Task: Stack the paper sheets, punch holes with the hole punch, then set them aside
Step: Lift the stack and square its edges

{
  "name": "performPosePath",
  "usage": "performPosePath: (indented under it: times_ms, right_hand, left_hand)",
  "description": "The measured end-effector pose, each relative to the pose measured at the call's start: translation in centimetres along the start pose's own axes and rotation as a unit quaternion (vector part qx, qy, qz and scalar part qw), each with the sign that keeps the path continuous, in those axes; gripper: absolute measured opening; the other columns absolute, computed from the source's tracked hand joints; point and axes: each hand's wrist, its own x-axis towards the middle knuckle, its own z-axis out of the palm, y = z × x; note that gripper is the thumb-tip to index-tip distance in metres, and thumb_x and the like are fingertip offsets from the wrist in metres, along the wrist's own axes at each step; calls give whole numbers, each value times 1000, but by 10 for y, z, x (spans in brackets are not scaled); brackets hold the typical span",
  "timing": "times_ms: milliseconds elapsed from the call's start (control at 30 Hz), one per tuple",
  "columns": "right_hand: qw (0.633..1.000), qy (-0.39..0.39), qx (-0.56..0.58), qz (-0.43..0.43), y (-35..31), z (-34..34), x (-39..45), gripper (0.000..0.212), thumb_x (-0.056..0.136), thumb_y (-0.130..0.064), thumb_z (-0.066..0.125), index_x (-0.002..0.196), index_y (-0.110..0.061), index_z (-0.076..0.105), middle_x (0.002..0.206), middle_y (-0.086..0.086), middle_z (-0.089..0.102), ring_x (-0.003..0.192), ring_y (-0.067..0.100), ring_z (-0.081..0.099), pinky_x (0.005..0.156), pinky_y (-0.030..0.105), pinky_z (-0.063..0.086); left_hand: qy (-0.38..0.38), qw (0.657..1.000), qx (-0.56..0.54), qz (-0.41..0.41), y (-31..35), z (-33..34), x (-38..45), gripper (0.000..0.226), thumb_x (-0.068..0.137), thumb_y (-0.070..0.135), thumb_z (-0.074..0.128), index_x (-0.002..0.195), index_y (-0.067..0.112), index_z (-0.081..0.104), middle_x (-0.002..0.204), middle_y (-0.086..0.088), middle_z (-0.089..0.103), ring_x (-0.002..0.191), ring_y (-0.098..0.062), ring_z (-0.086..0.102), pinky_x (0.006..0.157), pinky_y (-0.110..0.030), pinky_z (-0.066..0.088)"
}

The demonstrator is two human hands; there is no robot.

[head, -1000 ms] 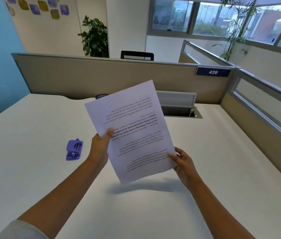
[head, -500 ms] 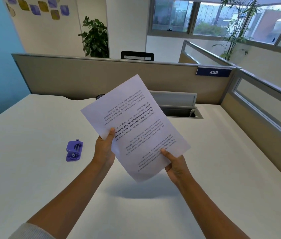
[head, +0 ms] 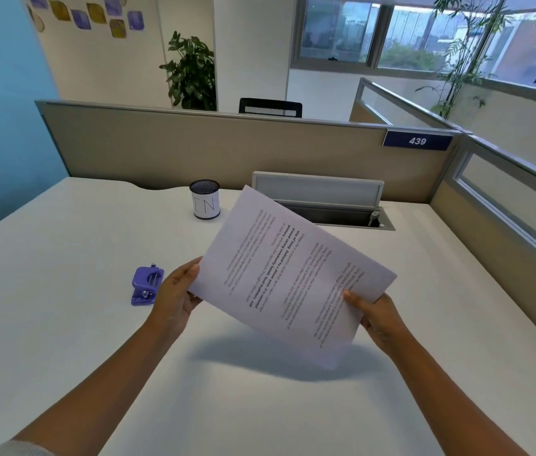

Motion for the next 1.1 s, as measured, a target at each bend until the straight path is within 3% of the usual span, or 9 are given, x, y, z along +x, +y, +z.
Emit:
performPosePath:
  times_ms: [100, 200, 400, 500, 733, 867, 933, 1000, 1100]
  right_hand:
    - [999, -9, -51, -6, -6, -9, -1, 62, 43, -47, 87, 94, -18, 68, 93, 6, 74, 89, 31, 69, 66, 38, 59]
    - [994, -28, -103, -13, -10, -10, 1, 30, 72, -24, 76, 98, -13, 66, 94, 6, 73, 93, 34, 68, 71, 36, 59]
    - [990, -40, -134, -35, -14, 3, 3, 31, 73, -27, 62, 103, -19, 61, 99, 5, 69, 88, 23, 68, 74, 34, 59]
    - [990, -39, -128, -46, -15, 6, 3, 18, 84, -14, 62, 102, -20, 62, 98, 3, 69, 83, 19, 69, 72, 33, 59]
    - [991, -59, -122, -8, -2, 4, -1, 27, 77, -11, 69, 103, -18, 63, 102, 7, 69, 90, 24, 69, 73, 33, 59]
    - [991, -47, -122, 23, 12, 1, -5, 28, 76, -9, 72, 101, -20, 63, 107, 10, 68, 93, 21, 68, 73, 29, 59]
    - [991, -43, -122, 39, 20, -2, -8, 34, 70, -19, 77, 102, -20, 63, 108, 8, 68, 98, 26, 66, 78, 34, 59]
    - [992, -45, -110, 45, 26, -3, -12, 62, 52, -42, 85, 105, -19, 64, 107, 7, 69, 100, 28, 66, 82, 41, 57]
    - [996, -30, -69, 44, 26, -2, -15, 78, 39, -56, 85, 105, -20, 66, 105, 4, 71, 97, 27, 68, 80, 40, 58]
  left_hand:
    - [-21, 993, 114, 1, -7, -10, -3, 24, 88, 13, 54, 112, 11, 61, 105, -3, 67, 102, -26, 58, 81, -32, 49]
    - [-48, 983, 177, -2, -10, -10, -9, 17, 84, 11, 61, 99, 15, 67, 86, 10, 74, 93, -20, 64, 78, -24, 52]
    - [-55, 982, 181, 5, -3, 4, -7, 9, 82, 17, 65, 89, 22, 65, 72, 13, 73, 81, -21, 65, 67, -28, 53]
    - [-62, 981, 182, 20, 6, 9, -8, 22, 67, 31, 67, 89, 26, 64, 73, 8, 73, 72, -17, 67, 64, -28, 57]
    - [-81, 978, 195, 6, -6, 6, -13, 23, 68, 30, 69, 89, 26, 64, 91, -3, 70, 87, -28, 66, 74, -36, 55]
    - [-72, 976, 208, -2, -16, 4, -16, 17, 74, 29, 67, 90, 29, 63, 76, 10, 73, 83, -23, 67, 68, -29, 57]
    - [-64, 975, 211, -2, -16, 6, -16, 9, 84, 22, 62, 88, 30, 62, 71, 11, 73, 77, -20, 67, 60, -22, 56]
    - [-52, 976, 210, -4, -14, 9, -16, 8, 87, 19, 57, 87, 27, 60, 75, 3, 70, 75, -24, 65, 58, -24, 54]
    - [-44, 980, 195, -7, -10, 11, -20, 13, 77, 33, 62, 88, 26, 60, 84, -6, 66, 78, -28, 63, 62, -29, 50]
